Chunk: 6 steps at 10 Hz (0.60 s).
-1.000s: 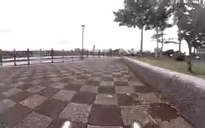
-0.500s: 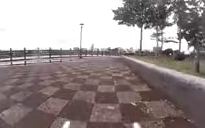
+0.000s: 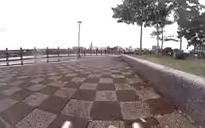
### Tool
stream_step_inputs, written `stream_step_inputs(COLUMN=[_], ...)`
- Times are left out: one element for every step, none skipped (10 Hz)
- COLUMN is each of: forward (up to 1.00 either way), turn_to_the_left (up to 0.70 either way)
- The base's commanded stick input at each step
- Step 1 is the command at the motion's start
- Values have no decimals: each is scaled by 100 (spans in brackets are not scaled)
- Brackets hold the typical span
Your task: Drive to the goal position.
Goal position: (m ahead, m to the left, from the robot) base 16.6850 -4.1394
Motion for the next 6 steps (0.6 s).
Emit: stream_step_inputs(forward=[70, 70, 70, 70, 70, 70], turn_to_the_left=[0, 0, 0, 0, 0, 0])
